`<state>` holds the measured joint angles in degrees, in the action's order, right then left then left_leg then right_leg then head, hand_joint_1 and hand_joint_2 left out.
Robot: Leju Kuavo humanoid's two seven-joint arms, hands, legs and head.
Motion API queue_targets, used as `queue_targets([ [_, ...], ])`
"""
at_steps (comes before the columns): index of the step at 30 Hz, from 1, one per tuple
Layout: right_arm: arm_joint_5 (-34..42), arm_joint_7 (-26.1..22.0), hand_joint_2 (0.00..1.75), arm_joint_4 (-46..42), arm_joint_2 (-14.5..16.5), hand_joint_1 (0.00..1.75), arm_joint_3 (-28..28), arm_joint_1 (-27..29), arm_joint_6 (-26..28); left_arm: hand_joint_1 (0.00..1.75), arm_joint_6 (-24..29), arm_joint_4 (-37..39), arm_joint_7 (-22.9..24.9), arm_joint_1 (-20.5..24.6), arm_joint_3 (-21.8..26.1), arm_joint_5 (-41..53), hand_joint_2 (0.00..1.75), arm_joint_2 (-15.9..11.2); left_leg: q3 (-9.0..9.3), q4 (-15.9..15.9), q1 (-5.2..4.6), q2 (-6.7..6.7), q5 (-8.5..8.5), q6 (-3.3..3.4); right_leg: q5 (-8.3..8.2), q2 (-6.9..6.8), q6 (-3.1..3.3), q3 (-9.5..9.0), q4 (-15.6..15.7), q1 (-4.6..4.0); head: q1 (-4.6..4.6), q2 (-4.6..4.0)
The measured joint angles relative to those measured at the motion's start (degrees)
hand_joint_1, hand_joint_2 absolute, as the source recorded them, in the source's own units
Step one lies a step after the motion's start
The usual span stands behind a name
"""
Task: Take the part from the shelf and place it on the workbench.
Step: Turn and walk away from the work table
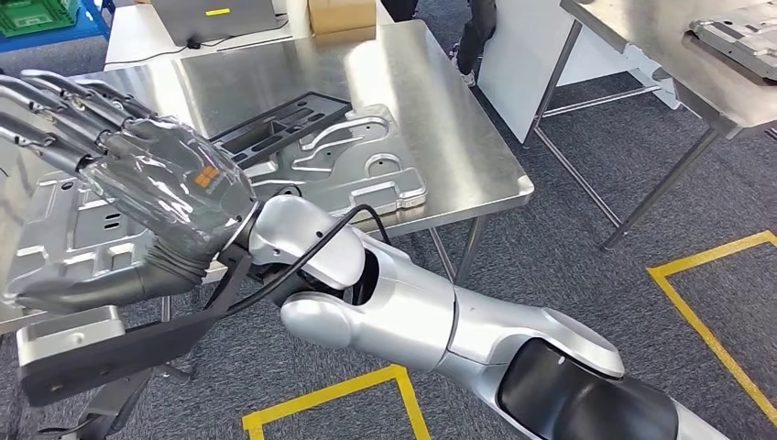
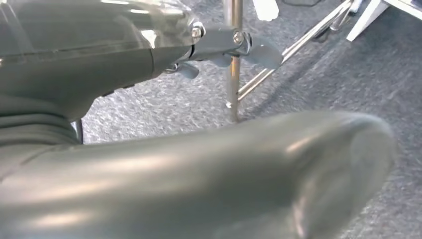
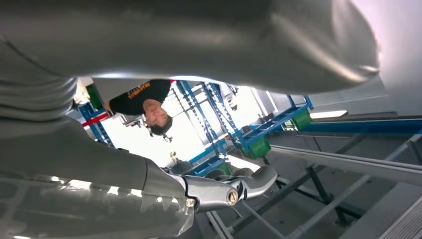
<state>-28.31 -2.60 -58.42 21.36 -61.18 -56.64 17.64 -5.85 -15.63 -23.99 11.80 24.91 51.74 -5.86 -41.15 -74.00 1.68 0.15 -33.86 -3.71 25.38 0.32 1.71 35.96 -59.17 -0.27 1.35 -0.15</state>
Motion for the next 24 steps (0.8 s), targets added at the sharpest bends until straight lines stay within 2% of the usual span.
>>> queue_targets([
  [1, 0.1, 0.0, 0.00, 0.0, 0.0, 0.00, 0.0, 0.3, 0.1, 0.00, 0.0, 0.0, 0.9, -0.1, -0.1, 0.9, 0.00, -0.1, -0.73, -1.7, -0.09, 0.00, -0.19, 0.02, -0.01, 0.02, 0.05, 0.01, 0.0, -0.07, -0.08, 0.00],
  [2, 0.5, 0.1, 0.00, 0.0, 0.0, 0.00, -0.1, 0.4, 0.4, 0.00, 0.1, 0.0, 2.1, -0.2, -0.5, 2.0, 0.00, -0.3, -0.40, -1.1, -0.12, -0.01, 0.70, 0.05, -0.01, 0.04, 0.07, 0.01, -0.1, -0.11, -0.13, 0.00],
  [5, 2.2, 1.1, 0.00, 0.0, 0.0, 0.00, -0.8, 0.3, 1.7, 0.00, 0.4, 0.1, 5.9, -0.3, -2.1, 5.0, 0.00, -1.0, 4.61, 9.5, -0.06, -0.11, 5.70, 0.09, 0.22, 0.10, -0.17, 0.14, -0.7, -0.28, -0.32, 0.00],
  [6, 2.7, 1.5, 0.00, 0.0, 0.1, 0.00, -1.0, 0.1, 2.1, 0.00, 0.5, 0.1, 7.0, -0.2, -2.7, 5.9, 0.00, -1.2, 5.71, 12.0, -0.06, -0.11, 6.46, 0.21, 0.29, 0.10, -0.32, 0.31, -0.9, -0.42, -0.39, 0.00],
  [7, 3.3, 1.8, 0.00, 0.0, 0.1, 0.00, -1.3, -0.1, 2.6, 0.00, 0.6, 0.2, 8.0, -0.2, -3.3, 6.6, 0.00, -1.4, 6.15, 13.2, -0.06, -0.07, 6.60, 0.32, 0.38, 0.10, -0.27, 0.49, -1.1, -0.58, -0.43, 0.00],
  [10, 5.0, 2.5, 0.00, 0.0, 0.1, 0.00, -2.4, -0.8, 3.7, 0.00, 0.9, 0.4, 11.0, -0.3, -4.8, 8.7, 0.00, -1.7, 6.02, 13.4, -0.09, 0.20, 6.70, 0.55, 0.22, 0.07, 0.91, 0.61, -1.1, -0.87, -0.36, 0.00],
  [12, 5.8, 2.6, 0.00, 0.1, 0.1, 0.00, -3.0, -1.3, 4.0, 0.00, 1.1, 0.6, 13.3, -0.3, -5.8, 10.2, 0.00, -2.1, 6.02, 13.4, -0.15, 0.28, 6.75, 0.62, -0.02, 0.06, 1.21, 0.46, -0.8, -0.90, -0.28, 0.00],
  [20, 6.9, 2.8, 0.00, 0.1, 0.1, 0.00, -5.3, -2.0, 4.1, 0.00, 0.9, 1.4, 19.8, -0.6, -9.0, 13.9, 0.00, -3.3, 5.94, 13.3, -0.28, 0.24, 6.71, 0.74, -0.38, 0.06, 0.67, 0.34, -0.4, -0.74, -0.18, 0.00],
  [24, 7.0, 2.2, 0.00, 0.1, 0.1, 0.00, -5.9, -2.0, 3.8, 0.00, 1.0, 1.7, 21.4, -1.2, -9.8, 14.6, 0.00, -3.4, 5.92, 13.3, -0.37, 0.20, 6.70, 0.75, -0.28, 0.06, -0.20, 0.37, -0.3, -0.73, -0.18, 0.00],
])
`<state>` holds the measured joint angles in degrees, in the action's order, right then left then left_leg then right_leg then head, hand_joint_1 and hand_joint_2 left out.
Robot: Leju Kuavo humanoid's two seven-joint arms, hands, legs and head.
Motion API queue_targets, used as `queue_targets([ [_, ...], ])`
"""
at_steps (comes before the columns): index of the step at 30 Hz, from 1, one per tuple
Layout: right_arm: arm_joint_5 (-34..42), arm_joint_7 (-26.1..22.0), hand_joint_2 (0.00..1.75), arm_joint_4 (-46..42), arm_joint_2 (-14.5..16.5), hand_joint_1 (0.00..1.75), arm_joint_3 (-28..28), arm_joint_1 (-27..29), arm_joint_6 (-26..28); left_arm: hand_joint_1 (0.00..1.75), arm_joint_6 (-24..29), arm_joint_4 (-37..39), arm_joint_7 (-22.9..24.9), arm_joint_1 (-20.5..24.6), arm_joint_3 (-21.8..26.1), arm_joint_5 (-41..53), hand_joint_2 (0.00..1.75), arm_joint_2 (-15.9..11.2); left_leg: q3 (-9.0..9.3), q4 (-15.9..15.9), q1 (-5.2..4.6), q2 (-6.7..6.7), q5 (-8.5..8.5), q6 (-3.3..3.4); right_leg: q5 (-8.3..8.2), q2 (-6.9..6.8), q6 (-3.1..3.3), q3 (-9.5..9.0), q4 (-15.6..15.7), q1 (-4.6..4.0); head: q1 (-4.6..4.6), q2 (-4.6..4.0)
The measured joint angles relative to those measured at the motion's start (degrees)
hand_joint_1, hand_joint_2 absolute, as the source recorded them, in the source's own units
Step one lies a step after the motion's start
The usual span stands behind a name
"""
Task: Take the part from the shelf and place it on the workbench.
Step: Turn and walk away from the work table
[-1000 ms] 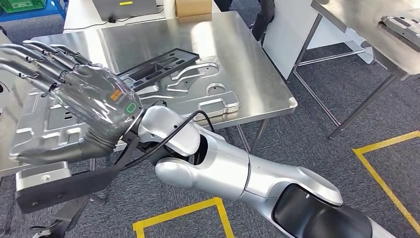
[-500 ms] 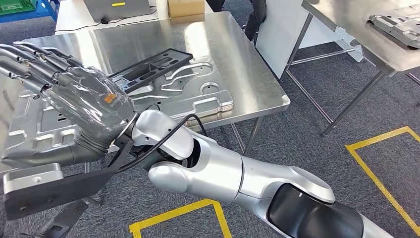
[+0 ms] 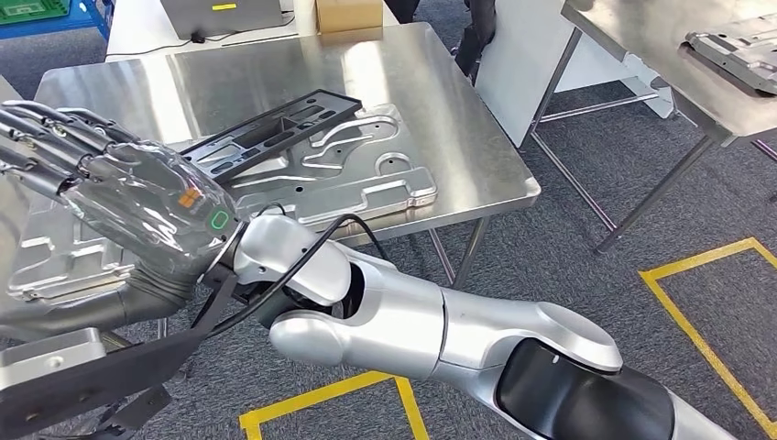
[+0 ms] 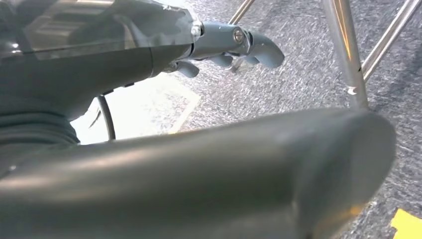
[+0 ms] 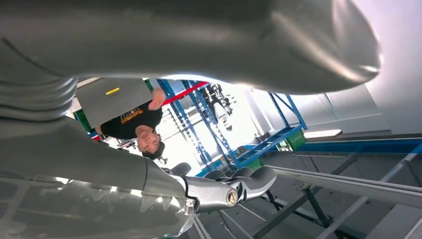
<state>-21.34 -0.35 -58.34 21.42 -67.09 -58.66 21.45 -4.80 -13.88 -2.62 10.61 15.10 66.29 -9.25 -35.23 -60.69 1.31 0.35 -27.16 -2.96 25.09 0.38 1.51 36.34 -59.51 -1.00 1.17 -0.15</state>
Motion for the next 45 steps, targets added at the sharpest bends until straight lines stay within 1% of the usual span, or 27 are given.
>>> queue_targets([
  [2, -0.2, -0.3, 0.00, 0.0, 0.0, 0.00, -0.2, 0.0, -0.4, 0.00, -0.1, 0.1, 0.5, -0.3, -0.2, 0.3, 0.00, 0.0, 0.00, 0.0, 0.03, -0.03, 0.00, 0.00, 0.01, 0.01, -0.14, 0.04, 0.0, -0.03, -0.01, 0.00],
  [6, -0.7, -0.6, 0.00, 0.0, 0.0, 0.00, -0.6, 0.2, -1.1, 0.00, -0.4, 0.5, 1.3, -1.2, -0.5, 0.7, 0.00, 0.2, 0.05, 0.1, 0.18, -0.10, 0.02, 0.00, 0.01, 0.02, -0.16, 0.10, 0.0, -0.19, -0.01, 0.00],
  [10, -0.7, -1.7, 0.00, 0.2, -0.1, 0.00, -0.8, 1.0, -1.8, 0.00, -0.2, 0.9, 1.8, -3.0, -0.7, 0.1, 0.00, 1.2, 0.10, 0.2, 0.31, -0.18, 0.04, -0.02, 0.02, 0.06, -0.15, 0.12, 0.0, -0.34, -0.01, 0.00],
  [14, -1.8, -3.2, 0.00, 1.6, -0.2, 0.00, -0.6, 2.2, -2.2, 0.00, 0.6, 1.4, 1.0, -4.4, -0.6, -0.6, 0.00, 3.1, 0.09, 0.2, 0.36, -0.17, 0.05, -0.02, 0.02, 0.05, -0.15, 0.14, 0.0, -0.40, -0.01, 0.00],
  [18, -4.4, -5.8, 0.00, 5.0, -0.4, 0.00, 0.5, 3.8, -3.5, 0.00, 1.8, 1.9, 0.2, -5.5, -0.9, 1.2, 0.00, 5.9, 0.09, 0.2, 0.35, -0.17, 0.06, -0.02, 0.02, 0.05, -0.14, 0.12, 0.0, -0.40, 0.00, 0.00],
  [21, -7.4, -7.5, 0.00, 7.6, -0.6, 0.00, 2.3, 4.9, -4.8, 0.00, 2.1, 2.3, 1.7, -6.2, -1.7, 2.8, 0.00, 7.6, 0.09, 0.2, 0.35, -0.17, 0.06, -0.01, 0.01, 0.05, -0.14, 0.12, 0.0, -0.39, 0.00, 0.00],
  [23, -9.5, -8.0, 0.00, 8.4, -1.0, 0.00, 3.9, 5.8, -5.7, 0.00, 2.2, 2.5, 3.0, -6.6, -2.0, 3.7, 0.00, 8.1, 0.09, 0.2, 0.35, -0.16, 0.06, -0.01, 0.01, 0.05, -0.14, 0.12, 0.0, -0.39, -0.01, 0.00],
  [25, -11.3, -8.0, 0.00, 8.6, -1.6, 0.00, 5.4, 6.7, -6.7, 0.00, 1.5, 2.7, 2.9, -7.0, -2.5, 4.7, 0.00, 8.5, 0.08, 0.2, 0.35, -0.16, 0.06, -0.01, 0.01, 0.05, -0.14, 0.13, 0.0, -0.39, -0.01, 0.00],
  [28, -13.6, -8.0, 0.00, 8.6, -2.8, 0.00, 7.0, 7.9, -8.5, 0.00, -0.6, 3.0, 0.9, -7.6, -3.9, 6.5, 0.00, 9.1, 0.08, 0.2, 0.35, -0.17, 0.05, -0.01, 0.01, 0.05, -0.15, 0.14, 0.0, -0.40, -0.01, 0.00],
  [30, -14.9, -8.0, 0.00, 8.5, -3.6, 0.00, 7.6, 8.7, -9.1, 0.00, -1.2, 3.1, 1.0, -8.0, -4.6, 7.0, 0.00, 9.6, 0.07, 0.2, 0.35, -0.17, 0.05, -0.01, 0.01, 0.05, -0.15, 0.15, 0.0, -0.40, -0.01, 0.00],
  [33, -16.5, -7.8, 0.00, 8.2, -4.6, 0.00, 8.4, 9.9, -9.3, 0.00, -0.8, 3.3, 4.6, -8.3, -5.0, 6.3, 0.00, 9.8, 0.07, 0.2, 0.36, -0.17, 0.05, -0.01, 0.01, 0.05, -0.15, 0.16, 0.0, -0.40, -0.01, 0.00],
  [35, -17.1, -7.1, 0.00, 8.0, -5.2, 0.00, 9.1, 10.6, -8.8, 0.00, 1.1, 3.3, 7.7, -8.4, -4.3, 3.7, 0.00, 9.8, 0.07, 0.2, 0.37, -0.17, 0.05, -0.01, 0.01, 0.05, -0.15, 0.17, 0.0, -0.41, -0.01, 0.00],
  [37, -17.8, -5.7, 0.00, 8.0, -6.0, 0.00, 10.1, 11.3, -7.5, 0.00, 3.8, 3.3, 9.2, -8.5, -2.5, -1.2, 0.00, 9.7, 0.08, 0.2, 0.38, -0.17, 0.06, -0.01, 0.01, 0.05, -0.15, 0.17, 0.0, -0.42, -0.01, 0.00],
  [39, -18.6, -4.9, 0.00, 7.9, -7.5, 0.00, 11.6, 12.2, -5.5, 0.00, 5.2, 3.3, 7.8, -8.9, 0.3, -4.6, 0.00, 10.0, 0.09, 0.2, 0.37, -0.16, 0.05, 0.00, 0.01, 0.05, -0.15, 0.14, 0.0, -0.42, -0.01, 0.00],
  [41, -19.4, -5.0, 0.00, 7.5, -9.4, 0.00, 13.7, 13.5, -3.6, 0.00, 6.9, 3.3, 5.3, -10.0, 2.1, -4.0, 0.00, 10.9, 0.10, 0.2, 0.33, -0.16, 0.05, 0.00, 0.01, 0.05, -0.15, 0.11, 0.0, -0.38, 0.00, 0.00],
  [43, -20.3, -5.5, 0.00, 6.9, -10.9, 0.00, 16.0, 15.0, -2.8, 0.00, 8.7, 3.4, 4.0, -11.2, 2.5, -2.5, 0.00, 12.2, 0.08, 0.2, 0.28, -0.16, 0.05, 0.01, 0.01, 0.05, -0.15, 0.13, 0.0, -0.32, 0.01, 0.00],
  [45, -21.2, -5.7, 0.00, 5.9, -11.7, 0.00, 17.7, 16.0, -2.8, 0.00, 9.3, 3.6, 3.7, -11.7, 2.5, -1.0, 0.00, 13.5, 0.05, 0.2, 0.26, -0.16, 0.05, 0.01, 0.01, 0.05, -0.16, 0.15, 0.0, -0.30, 0.01, 0.00],
])
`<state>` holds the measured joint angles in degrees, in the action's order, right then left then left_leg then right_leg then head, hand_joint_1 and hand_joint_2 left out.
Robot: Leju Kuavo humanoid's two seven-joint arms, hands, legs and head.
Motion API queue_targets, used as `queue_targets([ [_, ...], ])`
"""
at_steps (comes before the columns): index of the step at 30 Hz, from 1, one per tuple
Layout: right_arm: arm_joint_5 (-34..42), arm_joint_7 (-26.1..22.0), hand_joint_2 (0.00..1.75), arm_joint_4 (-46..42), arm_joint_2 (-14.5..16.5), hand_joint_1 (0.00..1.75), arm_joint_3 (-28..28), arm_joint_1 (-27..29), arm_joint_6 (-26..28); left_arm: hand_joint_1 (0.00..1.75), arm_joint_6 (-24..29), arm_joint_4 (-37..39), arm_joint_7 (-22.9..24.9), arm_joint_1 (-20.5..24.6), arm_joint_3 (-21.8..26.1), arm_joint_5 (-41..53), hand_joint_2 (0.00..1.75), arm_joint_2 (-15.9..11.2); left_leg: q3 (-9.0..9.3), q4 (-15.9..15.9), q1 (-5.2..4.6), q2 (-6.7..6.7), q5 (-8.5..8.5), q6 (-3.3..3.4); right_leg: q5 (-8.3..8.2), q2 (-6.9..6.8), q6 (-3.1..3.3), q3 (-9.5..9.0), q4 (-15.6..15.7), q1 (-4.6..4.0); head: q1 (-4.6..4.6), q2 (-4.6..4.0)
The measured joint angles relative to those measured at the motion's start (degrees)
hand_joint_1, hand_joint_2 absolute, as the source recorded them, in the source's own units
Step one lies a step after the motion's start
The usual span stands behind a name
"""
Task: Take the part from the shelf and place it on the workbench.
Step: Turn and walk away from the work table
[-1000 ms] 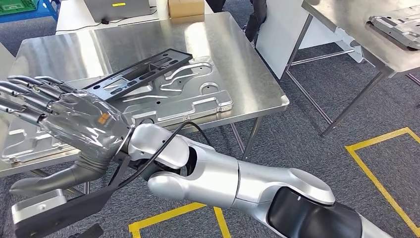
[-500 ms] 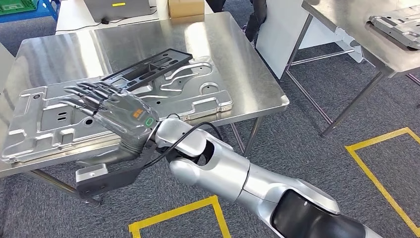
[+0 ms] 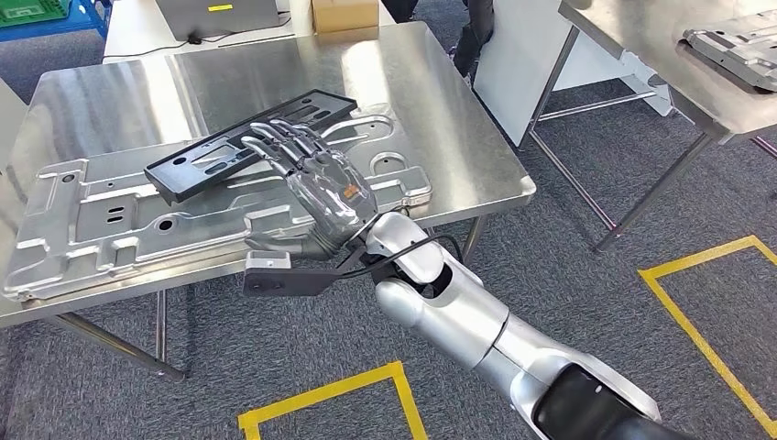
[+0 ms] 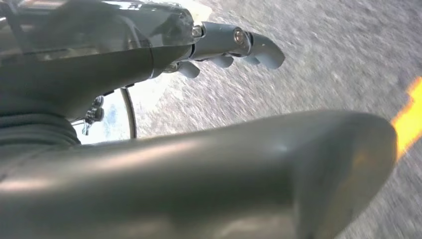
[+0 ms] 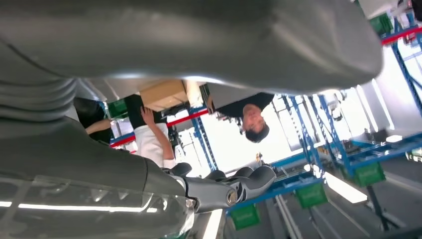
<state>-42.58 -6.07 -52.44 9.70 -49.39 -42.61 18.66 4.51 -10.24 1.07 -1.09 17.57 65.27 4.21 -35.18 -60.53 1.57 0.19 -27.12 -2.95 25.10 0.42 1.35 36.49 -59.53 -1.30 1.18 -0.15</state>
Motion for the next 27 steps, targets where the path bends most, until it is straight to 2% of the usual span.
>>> queue_targets([
  [9, -1.5, 0.7, 0.00, -2.5, -1.0, 0.00, 3.7, 1.3, -0.7, 0.00, 1.6, 0.3, 0.2, -0.1, -1.4, 3.5, 0.00, 1.2, 0.01, 0.0, 0.08, -0.01, 0.01, 0.02, -0.02, 0.00, -0.04, 0.04, 0.0, -0.08, 0.04, 0.00],
  [13, -2.4, 0.7, 0.00, -3.4, -1.2, 0.00, 4.4, 1.3, -1.0, 0.00, 1.4, 0.4, 2.1, 0.0, -1.9, 4.4, 0.00, 1.4, 0.02, 0.0, 0.11, -0.02, 0.03, 0.02, -0.03, 0.00, -0.04, 0.04, 0.0, -0.10, 0.04, 0.00],
  [19, -4.3, 1.2, 0.00, -6.8, -1.2, 0.00, 4.7, 0.1, -4.1, 0.00, -3.4, 0.5, 6.0, 0.1, -2.8, 6.0, 0.00, 1.4, 0.01, 0.0, 0.10, -0.01, 0.03, 0.02, -0.03, 0.00, -0.04, 0.03, 0.0, -0.10, 0.04, 0.00],
  [23, -4.5, 1.4, 0.00, -9.3, -1.1, 0.00, 4.5, -0.3, -5.4, 0.00, -4.8, 0.5, 5.4, 0.1, -3.1, 5.8, 0.00, 1.6, 0.01, 0.0, 0.09, -0.01, 0.03, 0.02, -0.03, 0.00, -0.04, 0.03, 0.0, -0.09, 0.04, 0.00],
  [27, -4.5, 1.5, 0.00, -10.3, -1.1, 0.00, 4.4, -0.1, -5.9, 0.00, -5.0, 0.5, 4.3, 0.2, -3.1, 5.6, 0.00, 1.9, -0.05, -0.1, -0.12, 0.00, -0.01, 0.30, -0.12, 0.00, -0.46, 0.02, 0.1, 0.17, 0.03, 0.00],
])
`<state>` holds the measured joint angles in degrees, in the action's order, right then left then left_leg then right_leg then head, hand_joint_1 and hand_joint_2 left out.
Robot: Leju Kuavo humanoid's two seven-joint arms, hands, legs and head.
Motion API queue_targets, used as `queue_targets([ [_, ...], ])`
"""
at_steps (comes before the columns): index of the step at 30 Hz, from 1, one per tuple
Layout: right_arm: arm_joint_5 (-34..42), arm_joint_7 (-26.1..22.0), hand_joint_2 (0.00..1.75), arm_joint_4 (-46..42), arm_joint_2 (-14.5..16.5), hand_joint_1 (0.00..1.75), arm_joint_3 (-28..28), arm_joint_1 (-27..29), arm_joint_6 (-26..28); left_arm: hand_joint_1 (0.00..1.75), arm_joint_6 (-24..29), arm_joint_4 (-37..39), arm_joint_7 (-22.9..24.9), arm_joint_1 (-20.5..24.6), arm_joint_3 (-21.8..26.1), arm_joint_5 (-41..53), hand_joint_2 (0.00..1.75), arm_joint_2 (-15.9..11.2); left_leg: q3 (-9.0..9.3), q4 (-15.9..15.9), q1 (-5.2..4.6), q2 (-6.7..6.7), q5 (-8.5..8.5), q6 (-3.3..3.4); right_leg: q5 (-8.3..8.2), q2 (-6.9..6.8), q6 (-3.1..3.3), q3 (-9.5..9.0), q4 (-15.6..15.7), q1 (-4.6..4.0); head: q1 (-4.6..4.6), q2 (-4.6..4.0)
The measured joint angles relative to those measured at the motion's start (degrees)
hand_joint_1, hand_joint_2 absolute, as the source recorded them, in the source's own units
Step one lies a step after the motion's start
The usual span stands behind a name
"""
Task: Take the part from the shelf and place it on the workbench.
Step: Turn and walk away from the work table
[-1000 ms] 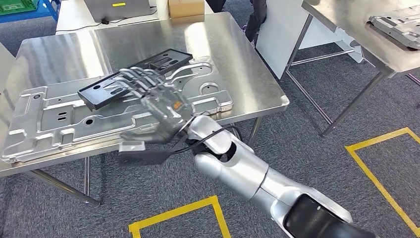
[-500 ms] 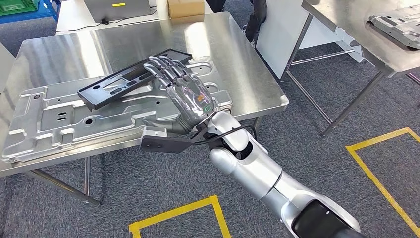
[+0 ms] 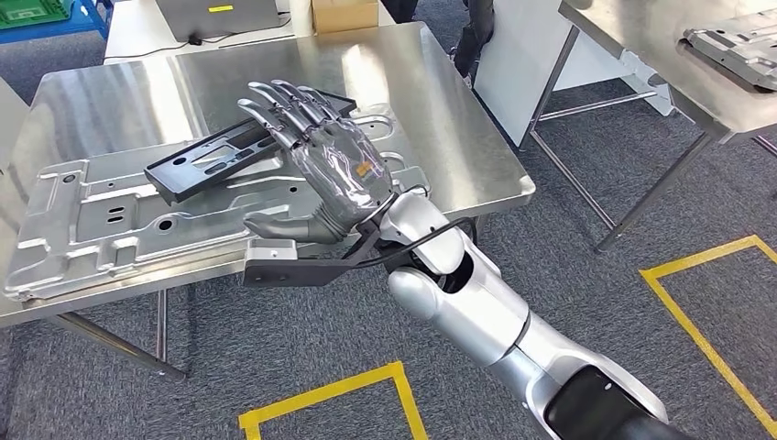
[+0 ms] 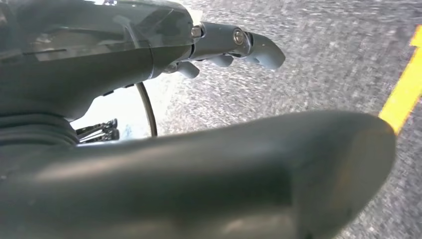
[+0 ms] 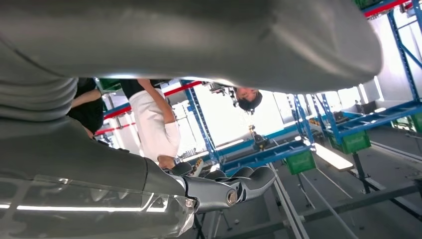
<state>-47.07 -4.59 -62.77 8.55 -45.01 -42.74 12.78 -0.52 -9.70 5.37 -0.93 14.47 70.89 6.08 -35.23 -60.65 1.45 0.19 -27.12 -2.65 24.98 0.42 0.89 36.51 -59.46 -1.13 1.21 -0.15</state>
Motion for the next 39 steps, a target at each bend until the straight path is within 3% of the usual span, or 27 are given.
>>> queue_targets([
  [4, 0.0, 0.0, 0.00, 0.0, 0.1, 0.00, -0.1, 0.3, -0.1, 0.00, 0.0, 0.0, -0.3, 0.0, -0.1, -0.1, 0.00, 0.1, -0.01, 0.1, -0.35, 0.00, 0.17, 0.54, -0.18, -0.01, -0.45, -0.02, 0.1, 0.34, -0.01, 0.00],
  [6, 0.1, 0.0, 0.00, -0.1, 0.2, 0.00, -0.2, 0.4, -0.1, 0.00, -0.1, 0.0, -0.3, 0.0, -0.1, -0.1, 0.00, 0.4, 0.24, 0.8, -0.02, -0.16, 0.70, 1.07, 0.39, -0.02, -0.86, 0.12, -0.3, 0.45, 0.02, 0.00],
  [8, 0.1, 0.0, 0.00, -0.2, 0.3, 0.00, -0.2, 0.5, -0.1, 0.00, -0.2, 0.0, -0.4, 0.1, -0.1, -0.1, 0.00, 0.7, 0.38, 1.4, 0.52, -0.36, 1.26, 1.50, 3.28, -0.03, -1.35, 1.50, -3.9, 0.66, 0.26, 0.00],
  [10, 0.2, 0.0, 0.00, -0.1, 0.3, 0.00, -0.3, 0.7, -0.1, 0.00, -0.2, 0.0, -0.4, 0.1, -0.1, -0.1, 0.00, 0.7, 0.16, 1.4, 0.78, -0.46, 1.49, 1.48, 7.37, -0.03, -1.85, 4.40, -11.1, 1.20, 0.60, 0.00],
  [11, 0.2, 0.0, 0.00, -0.1, 0.2, 0.00, -0.3, 0.9, -0.1, 0.00, -0.3, 0.0, -0.4, 0.1, -0.1, -0.1, 0.00, 0.7, 0.02, 1.4, 0.97, -0.50, 1.59, 1.33, 8.53, -0.04, -2.15, 5.50, -14.1, 1.57, 0.72, 0.00],
  [12, 0.2, -0.1, 0.00, -0.1, 0.2, 0.00, -0.4, 1.0, -0.1, 0.00, -0.4, 0.0, -0.5, 0.1, -0.1, -0.1, 0.00, 0.8, -0.10, 1.4, 1.23, -0.53, 1.69, 1.12, 8.66, -0.05, -2.52, 5.71, -15.3, 1.98, 0.79, 0.00],
  [13, 0.3, -0.2, 0.00, 0.0, 0.2, 0.00, -0.4, 1.1, 0.0, 0.00, -0.5, 0.0, -0.5, 0.1, -0.1, -0.1, 0.00, 0.8, -0.18, 1.4, 1.56, -0.54, 1.78, 0.87, 7.75, -0.06, -2.94, 4.77, -14.2, 2.40, 0.86, 0.00],
  [15, 0.4, -0.4, 0.00, 0.0, 0.3, 0.00, -0.4, 1.1, 0.0, 0.00, -0.5, 0.0, -0.7, 0.1, -0.1, -0.1, 0.00, 0.9, -0.28, 1.2, 2.30, -0.50, 1.87, 0.08, 4.52, -0.09, -4.02, 0.36, -6.8, 3.38, 1.08, 0.00],
  [17, 0.6, -0.6, 0.00, 0.0, 0.5, 0.00, -0.4, 1.0, 0.0, 0.00, -0.5, 0.0, -0.8, 0.1, -0.1, -0.1, 0.00, 0.9, -0.54, 0.9, 2.49, -0.34, 2.01, -1.07, 2.82, 0.22, -4.54, -2.77, -1.0, 3.68, 1.63, 0.00],
  [18, 0.7, -0.6, 0.00, 0.0, 0.5, 0.00, -0.4, 1.1, 0.0, 0.00, -0.5, 0.0, -0.9, 0.1, -0.1, -0.1, 0.00, 0.9, -0.63, 1.1, 2.48, -0.26, 2.24, -1.68, 2.73, 0.40, -4.42, -3.06, 0.0, 3.56, 1.74, 0.00],
  [20, 0.8, -0.7, 0.00, 0.0, 0.6, 0.00, -0.4, 1.2, 0.1, 0.00, -0.5, 0.1, -1.1, 0.1, -0.1, -0.1, 0.00, 1.0, -0.64, 1.9, 2.57, -0.17, 2.96, -2.85, 2.44, 0.58, -3.48, -2.48, -0.2, 3.22, 1.53, 0.00],
  [22, 0.8, -0.8, 0.00, 0.0, 0.8, 0.00, -0.5, 1.2, 0.1, 0.00, -0.5, 0.1, -1.2, 0.1, -0.1, -0.1, 0.00, 1.2, -1.02, 1.2, 2.68, -0.27, 1.95, -3.21, 1.86, 0.44, -2.40, -1.99, -0.1, 3.21, 0.90, 0.00],
  [23, 0.9, -0.8, 0.00, 0.0, 0.9, 0.00, -0.5, 1.2, 0.1, 0.00, -0.5, 0.1, -1.2, 0.1, -0.2, -0.1, 0.00, 1.3, -1.77, -0.9, 2.54, -0.32, 0.18, -3.09, 1.54, 0.32, -1.84, -1.74, -0.1, 3.19, 0.50, 0.00],
  [25, 0.9, -0.8, 0.00, 0.1, 1.0, 0.00, -0.6, 1.3, 0.1, 0.00, -0.5, 0.1, -1.2, 0.1, -0.2, -0.1, 0.00, 1.3, -4.44, -8.8, 1.84, -0.36, -4.83, -2.70, 1.01, 0.11, -0.90, -1.08, -0.1, 2.78, -0.22, 0.00],
  [27, 1.0, -0.9, 0.00, 0.1, 1.0, 0.00, -0.7, 1.5, 0.1, 0.00, -0.5, 0.1, -1.3, 0.1, -0.2, -0.1, 0.00, 1.3, -6.04, -15.0, 1.04, -0.33, -7.69, -2.34, 0.44, 0.01, -0.31, -0.31, -0.1, 2.19, -0.52, 0.00],
  [28, 1.1, -0.9, 0.00, 0.2, 1.0, 0.00, -0.7, 1.6, 0.1, 0.00, -0.5, 0.1, -1.3, 0.1, -0.2, -0.1, 0.00, 1.3, -5.25, -14.8, 0.71, -0.33, -7.52, -2.02, 0.16, 0.01, -0.20, 0.03, -0.1, 1.94, -0.55, 0.00],
  [29, 1.2, -1.0, 0.00, 0.2, 1.1, 0.00, -0.8, 1.7, 0.2, 0.00, -0.5, 0.1, -1.2, 0.1, -0.2, -0.1, 0.00, 1.3, -3.31, -12.3, 0.43, -0.33, -6.46, -1.63, -0.10, 0.03, -0.19, 0.30, -0.2, 1.77, -0.55, 0.00],
  [31, 1.3, -1.2, 0.00, 0.3, 1.1, 0.00, -0.8, 1.7, 0.3, 0.00, -0.5, 0.1, -1.1, 0.2, -0.2, -0.1, 0.00, 1.3, 1.87, -4.0, -0.10, -0.32, -3.97, -0.71, -0.57, 0.07, -0.47, 0.68, -0.3, 1.48, -0.55, 0.00],
  [33, 1.3, -1.3, 0.00, 0.3, 1.2, 0.00, -0.8, 1.6, 0.4, 0.00, -0.5, 0.1, -1.0, 0.4, -0.2, -0.1, 0.00, 1.3, 4.31, 0.5, -0.50, -0.18, -2.89, 0.14, -1.11, 0.05, -0.93, 0.91, -0.4, 1.29, -0.50, 0.00],
  [37, 1.5, -1.4, 0.00, 0.4, 1.2, 0.00, -0.8, 1.6, 0.6, 0.00, -0.5, 0.2, -1.0, 0.3, -0.2, -0.1, 0.00, 1.4, 3.69, 0.5, -0.77, -0.09, -2.06, 1.42, -1.74, -0.03, -1.71, 1.17, -0.3, 1.37, -0.43, 0.00],
  [39, 1.5, -1.4, 0.00, 0.4, 1.2, 0.00, -0.8, 1.6, 0.7, 0.00, -0.5, 0.2, -1.0, 0.4, -0.2, 0.0, 0.00, 1.6, 2.87, 0.7, -0.59, -0.36, -1.19, 2.30, 0.91, -0.02, -2.10, 2.17, -2.6, 1.47, -0.23, 0.00],
])
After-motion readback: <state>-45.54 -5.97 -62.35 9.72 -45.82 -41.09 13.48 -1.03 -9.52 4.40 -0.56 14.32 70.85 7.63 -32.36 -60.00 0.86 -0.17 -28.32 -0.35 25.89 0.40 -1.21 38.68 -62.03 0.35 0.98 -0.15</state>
